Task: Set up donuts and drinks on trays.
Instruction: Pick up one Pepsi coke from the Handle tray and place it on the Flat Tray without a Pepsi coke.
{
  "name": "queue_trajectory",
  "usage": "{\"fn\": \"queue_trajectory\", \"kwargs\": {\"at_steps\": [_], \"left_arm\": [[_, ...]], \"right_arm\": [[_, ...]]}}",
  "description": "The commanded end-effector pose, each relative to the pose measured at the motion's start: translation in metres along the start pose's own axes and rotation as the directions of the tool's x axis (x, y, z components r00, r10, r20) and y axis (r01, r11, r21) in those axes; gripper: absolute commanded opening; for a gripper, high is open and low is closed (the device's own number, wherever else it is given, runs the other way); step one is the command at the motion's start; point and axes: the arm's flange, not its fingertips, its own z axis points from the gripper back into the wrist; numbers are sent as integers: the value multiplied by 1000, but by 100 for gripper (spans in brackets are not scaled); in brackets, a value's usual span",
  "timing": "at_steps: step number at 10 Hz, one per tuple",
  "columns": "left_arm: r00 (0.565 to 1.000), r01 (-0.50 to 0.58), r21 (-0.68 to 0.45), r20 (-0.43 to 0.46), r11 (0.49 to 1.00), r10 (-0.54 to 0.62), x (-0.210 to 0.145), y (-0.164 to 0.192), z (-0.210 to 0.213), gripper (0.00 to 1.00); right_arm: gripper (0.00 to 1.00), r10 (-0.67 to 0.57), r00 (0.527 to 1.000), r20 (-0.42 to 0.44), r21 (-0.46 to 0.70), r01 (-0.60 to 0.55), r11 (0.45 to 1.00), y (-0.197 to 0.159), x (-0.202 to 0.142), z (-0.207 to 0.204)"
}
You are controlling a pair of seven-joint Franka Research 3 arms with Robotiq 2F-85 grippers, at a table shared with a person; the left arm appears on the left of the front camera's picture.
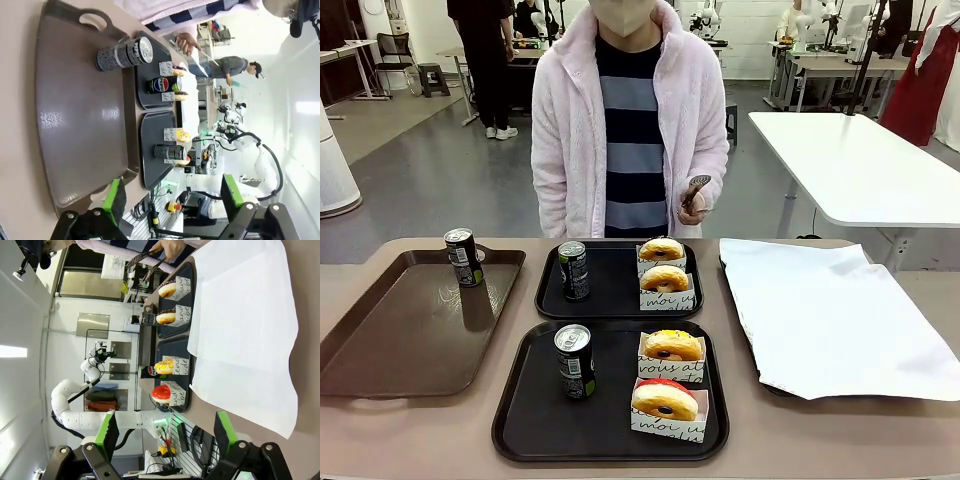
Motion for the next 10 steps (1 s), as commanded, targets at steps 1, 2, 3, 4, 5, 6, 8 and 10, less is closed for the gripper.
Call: {"fn": "queue_trajectory", "kwargs": {"at_steps": [1, 2, 3, 4, 5, 6, 8, 10], "left_arm": [[998, -30, -1, 53, 1000, 30, 10, 0, 8, 99], [998, -38, 1, 58, 999, 38, 11, 1, 10, 99], [1000, -6, 2, 18, 1000, 6, 1, 2, 5, 99], [1000, -6, 2, 18, 1000, 6, 1, 2, 5, 99], [1000, -6, 2, 18, 1000, 6, 1, 2, 5, 99], [1000, -6, 2, 18, 1000, 6, 1, 2, 5, 99], [1000, -6, 2, 18, 1000, 6, 1, 2, 5, 99], [1000, -6, 2, 18, 1000, 6, 1, 2, 5, 99]], "right_arm": [[100, 0, 1000, 4, 14, 0, 1000, 0, 0, 0], [100, 0, 1000, 4, 14, 0, 1000, 0, 0, 0], [100, 0, 1000, 4, 14, 0, 1000, 0, 0, 0], [100, 0, 1000, 4, 14, 0, 1000, 0, 0, 0], [100, 0, 1000, 4, 14, 0, 1000, 0, 0, 0], [100, 0, 1000, 4, 14, 0, 1000, 0, 0, 0], [100, 0, 1000, 4, 14, 0, 1000, 0, 0, 0], [100, 0, 1000, 4, 14, 0, 1000, 0, 0, 0]]}}
